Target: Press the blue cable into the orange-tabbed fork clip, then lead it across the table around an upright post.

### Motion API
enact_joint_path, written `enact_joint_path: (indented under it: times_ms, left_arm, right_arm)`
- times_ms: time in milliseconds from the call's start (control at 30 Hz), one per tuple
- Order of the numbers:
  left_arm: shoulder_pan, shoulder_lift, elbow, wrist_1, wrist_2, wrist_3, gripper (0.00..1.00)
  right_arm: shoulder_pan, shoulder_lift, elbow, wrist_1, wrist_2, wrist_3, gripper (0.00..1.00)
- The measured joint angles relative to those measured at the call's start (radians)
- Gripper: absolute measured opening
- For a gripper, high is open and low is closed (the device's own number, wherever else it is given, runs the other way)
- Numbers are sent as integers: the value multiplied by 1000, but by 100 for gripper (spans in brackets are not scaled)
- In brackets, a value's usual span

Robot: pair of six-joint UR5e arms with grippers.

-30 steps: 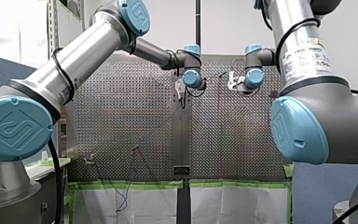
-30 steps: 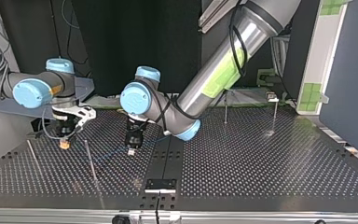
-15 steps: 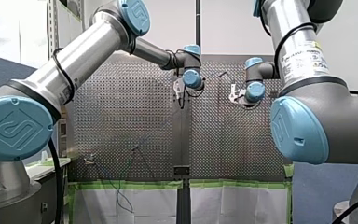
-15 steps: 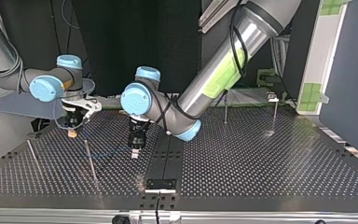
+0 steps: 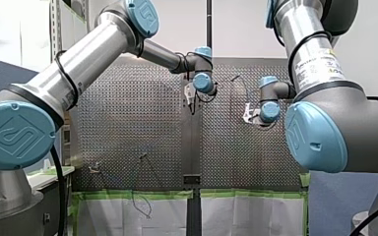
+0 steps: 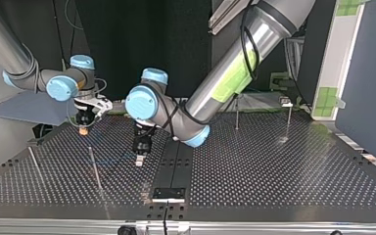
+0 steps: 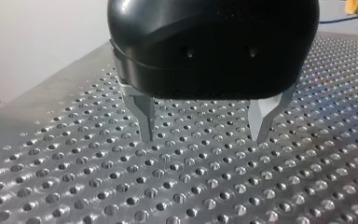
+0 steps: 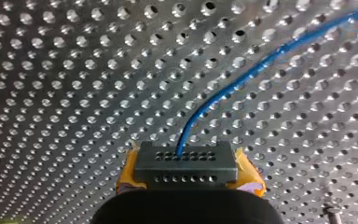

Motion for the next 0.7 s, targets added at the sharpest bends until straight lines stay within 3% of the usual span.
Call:
enact_joint_path:
  times_ms: [167,433,700]
  left_arm:
    - [-2,0,0,-1,-14,-9,100]
    - [-2,0,0,1,-18,-20,100]
    - [-1,0,0,5,-18,-27,100]
  right_arm:
    - [-1,20,1,-14,3,-3,0]
    - [-4,92,2,-67,4,-2,0]
    - [-29,163,24,-105,6,-1,0]
